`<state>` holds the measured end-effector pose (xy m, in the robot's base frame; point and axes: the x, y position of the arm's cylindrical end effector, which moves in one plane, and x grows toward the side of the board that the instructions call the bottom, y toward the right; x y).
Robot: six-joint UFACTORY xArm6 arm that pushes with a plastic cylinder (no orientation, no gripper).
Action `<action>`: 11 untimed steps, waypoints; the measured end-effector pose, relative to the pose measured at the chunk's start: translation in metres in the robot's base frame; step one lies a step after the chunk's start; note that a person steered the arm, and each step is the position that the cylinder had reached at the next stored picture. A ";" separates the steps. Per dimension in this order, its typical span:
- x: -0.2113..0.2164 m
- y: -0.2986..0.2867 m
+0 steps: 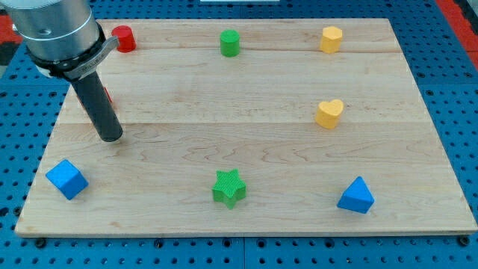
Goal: Slide the yellow heart diagonal to the green circle
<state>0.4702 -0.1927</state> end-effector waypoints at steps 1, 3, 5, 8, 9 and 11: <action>0.000 0.000; 0.000 0.073; 0.030 0.314; -0.048 0.319; -0.058 0.326; -0.087 0.309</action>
